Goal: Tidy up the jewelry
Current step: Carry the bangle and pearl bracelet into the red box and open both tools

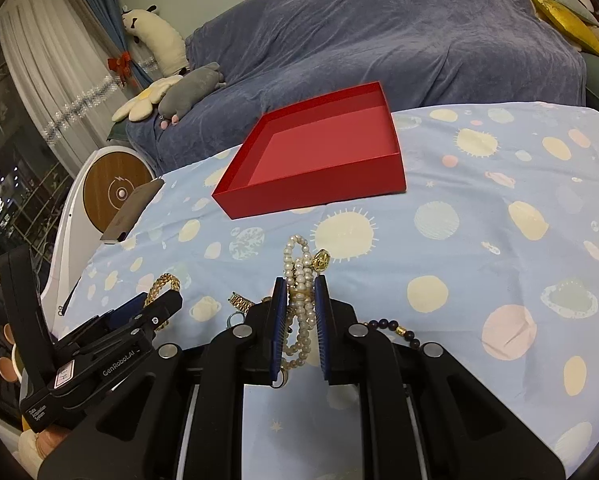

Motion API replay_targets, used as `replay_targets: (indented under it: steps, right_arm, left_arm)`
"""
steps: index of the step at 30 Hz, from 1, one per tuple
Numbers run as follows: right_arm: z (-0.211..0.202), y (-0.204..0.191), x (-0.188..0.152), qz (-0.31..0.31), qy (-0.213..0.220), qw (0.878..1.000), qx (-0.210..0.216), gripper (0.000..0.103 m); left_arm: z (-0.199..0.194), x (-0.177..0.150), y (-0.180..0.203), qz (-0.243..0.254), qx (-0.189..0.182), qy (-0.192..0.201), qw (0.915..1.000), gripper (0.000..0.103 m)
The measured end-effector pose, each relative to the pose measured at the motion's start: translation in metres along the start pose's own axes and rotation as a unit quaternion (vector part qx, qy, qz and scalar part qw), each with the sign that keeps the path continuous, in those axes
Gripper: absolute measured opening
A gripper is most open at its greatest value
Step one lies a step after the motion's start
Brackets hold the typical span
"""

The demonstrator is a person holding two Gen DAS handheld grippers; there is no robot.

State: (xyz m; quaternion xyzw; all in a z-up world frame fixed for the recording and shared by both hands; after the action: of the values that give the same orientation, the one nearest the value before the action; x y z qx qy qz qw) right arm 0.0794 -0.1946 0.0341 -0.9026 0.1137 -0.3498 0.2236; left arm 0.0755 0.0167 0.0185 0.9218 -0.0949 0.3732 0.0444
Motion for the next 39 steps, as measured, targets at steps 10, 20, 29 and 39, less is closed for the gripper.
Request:
replay_targets:
  steps: [10,20,29,39]
  right_arm:
    - [0.025,-0.016,0.090,-0.022,0.009,1.000,-0.005,0.013]
    - [0.120,-0.012,0.193,-0.009,-0.006,1.000,-0.020,0.013]
    - [0.213,0.006,0.233,-0.012,-0.046,0.997,-0.064,0.013]
    - [0.186,0.009,0.226,-0.031,-0.003,0.996,-0.079,0.019]
  left_arm:
    - [0.017,0.087,0.005,0.039,-0.028,0.018,0.9987,0.054]
    - [0.114,0.194,0.005,0.070,-0.027,0.009,0.9972,0.054]
    - [0.217,0.239,0.002,0.042,-0.033,-0.046,0.9975,0.054]
    - [0.213,0.239,-0.002,0.060,-0.014,-0.021,0.9979,0.069]
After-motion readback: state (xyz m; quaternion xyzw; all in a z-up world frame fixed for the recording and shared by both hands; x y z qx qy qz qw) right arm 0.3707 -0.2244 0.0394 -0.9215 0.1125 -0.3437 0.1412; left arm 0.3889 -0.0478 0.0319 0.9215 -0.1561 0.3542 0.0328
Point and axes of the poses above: each gripper's, at about its wrist camera, not at the fingertips, and z roughly the way its jaws point, y to its right, x to its top, the point moved 1 cm from there along z, roughly the way its jaws point, and after that the axes turned 10 degrees about z, right-handed, at the moved point
